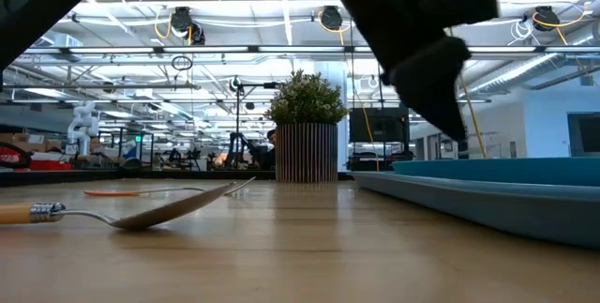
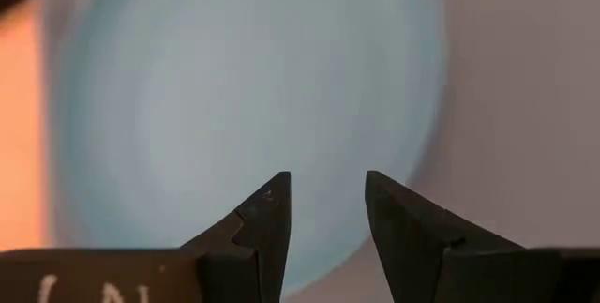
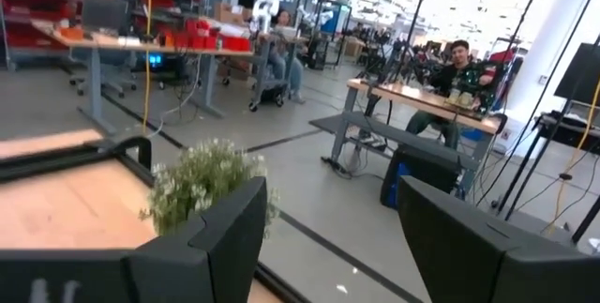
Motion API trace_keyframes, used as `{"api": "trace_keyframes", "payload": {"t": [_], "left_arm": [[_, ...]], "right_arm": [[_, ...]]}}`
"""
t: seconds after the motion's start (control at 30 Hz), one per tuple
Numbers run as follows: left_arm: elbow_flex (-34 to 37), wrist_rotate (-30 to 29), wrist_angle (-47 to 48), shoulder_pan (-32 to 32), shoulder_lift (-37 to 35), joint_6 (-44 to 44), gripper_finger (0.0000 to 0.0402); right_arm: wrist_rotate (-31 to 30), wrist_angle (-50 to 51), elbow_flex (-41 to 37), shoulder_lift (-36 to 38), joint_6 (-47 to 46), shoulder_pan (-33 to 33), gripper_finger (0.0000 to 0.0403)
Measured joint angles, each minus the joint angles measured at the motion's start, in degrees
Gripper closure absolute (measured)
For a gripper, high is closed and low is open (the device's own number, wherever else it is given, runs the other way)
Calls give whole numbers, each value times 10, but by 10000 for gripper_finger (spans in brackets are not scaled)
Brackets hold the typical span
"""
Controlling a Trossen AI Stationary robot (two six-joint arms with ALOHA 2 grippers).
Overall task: Pick and place plate/cup/fork/spoon on tray
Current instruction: Put the orange spoon on the bottom of the blue plate on the blue tray
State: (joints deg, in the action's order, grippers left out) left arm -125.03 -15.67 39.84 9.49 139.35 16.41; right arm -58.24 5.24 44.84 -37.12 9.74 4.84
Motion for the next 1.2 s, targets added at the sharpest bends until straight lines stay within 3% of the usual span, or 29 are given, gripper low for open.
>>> {"api": "trace_keyframes", "payload": {"t": [0.1, 0.37, 0.53, 0.73, 1.0, 1.2], "left_arm": [[0, -26, 33, -3, -41, 4, 259], [-1, -26, 171, -6, -162, -48, 259], [-2, -13, 322, -4, -226, -148, 259], [-1, 12, 486, 25, -247, -289, 259], [7, 21, 501, 94, -243, -393, 259], [98, 21, 496, 132, -239, -441, 259]], "right_arm": [[2, 43, 0, 0, -11, 0, 172], [72, 110, -1, 0, -67, 0, 172], [117, 99, -21, 0, -98, 0, 172], [105, 73, -34, -3, -61, -2, 172], [103, 49, -33, -3, -48, -3, 172], [125, 62, -33, -4, -100, 2, 172]]}}
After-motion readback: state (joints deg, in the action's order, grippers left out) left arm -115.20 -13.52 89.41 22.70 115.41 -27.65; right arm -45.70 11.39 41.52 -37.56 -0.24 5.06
